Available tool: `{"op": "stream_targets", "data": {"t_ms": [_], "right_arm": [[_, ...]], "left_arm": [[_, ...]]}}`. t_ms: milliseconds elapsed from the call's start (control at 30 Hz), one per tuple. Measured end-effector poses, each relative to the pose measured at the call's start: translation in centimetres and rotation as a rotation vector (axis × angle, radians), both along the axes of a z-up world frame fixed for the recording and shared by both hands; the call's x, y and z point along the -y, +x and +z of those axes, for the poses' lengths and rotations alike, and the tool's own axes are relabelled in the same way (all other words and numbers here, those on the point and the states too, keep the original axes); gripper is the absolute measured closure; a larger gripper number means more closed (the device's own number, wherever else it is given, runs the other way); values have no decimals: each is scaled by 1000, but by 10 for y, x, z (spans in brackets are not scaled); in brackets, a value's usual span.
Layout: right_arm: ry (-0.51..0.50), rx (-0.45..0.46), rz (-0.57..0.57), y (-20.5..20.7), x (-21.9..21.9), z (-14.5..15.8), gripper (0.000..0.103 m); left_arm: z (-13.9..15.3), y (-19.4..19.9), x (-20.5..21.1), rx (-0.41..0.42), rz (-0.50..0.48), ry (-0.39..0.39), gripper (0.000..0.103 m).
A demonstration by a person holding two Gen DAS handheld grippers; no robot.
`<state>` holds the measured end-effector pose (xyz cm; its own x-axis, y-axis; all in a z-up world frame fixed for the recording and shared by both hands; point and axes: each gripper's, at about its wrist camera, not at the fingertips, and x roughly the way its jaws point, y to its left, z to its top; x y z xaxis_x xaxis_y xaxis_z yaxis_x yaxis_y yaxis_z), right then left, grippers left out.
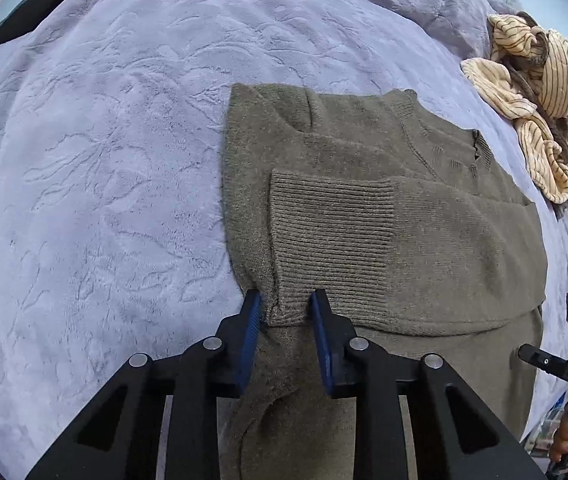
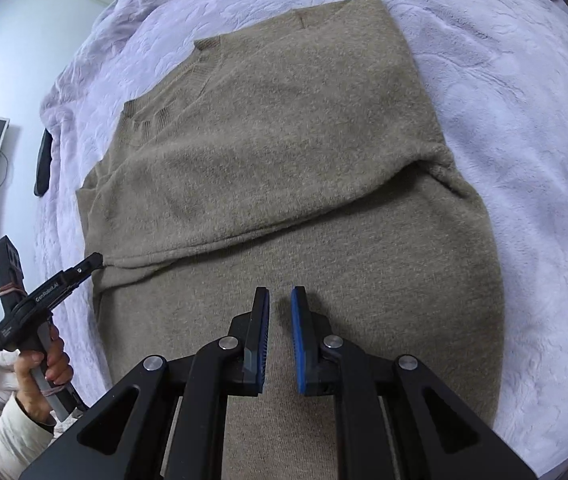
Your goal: Fold small clothes
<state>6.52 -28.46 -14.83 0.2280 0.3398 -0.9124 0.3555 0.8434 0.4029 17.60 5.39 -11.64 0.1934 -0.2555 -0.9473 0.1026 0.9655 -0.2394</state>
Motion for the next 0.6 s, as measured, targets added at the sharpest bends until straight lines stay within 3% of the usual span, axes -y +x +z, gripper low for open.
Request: {"op": "stream_targets", "data": {"t_ms": [133,267,367,400,467,500,600], "right_arm": [[-10,-18,17,-7,-4,1,91],[-31,-32,48,-12,-9,6,91],[-36,-40,64,-16,-12,11,90],[-38,-41,69,-18,-12,13,86],[-42,-40,80,-21,-14,18,75],[-51,-38,89,-22,-15,21,65],[-64,-28,117,-26,-18,29,54]], "left_arm": [[6,-10,1,13,7,48,75],[19,-24,16,30,-17,145,75],[23,-37,24,9,-46,163,75],[24,-42,26,6,-54,177,72],[29,-51,32,14,-62,206,31],[33,-57,35,27,-58,213,26],[40,-67,43,16,-69,204,25]]}}
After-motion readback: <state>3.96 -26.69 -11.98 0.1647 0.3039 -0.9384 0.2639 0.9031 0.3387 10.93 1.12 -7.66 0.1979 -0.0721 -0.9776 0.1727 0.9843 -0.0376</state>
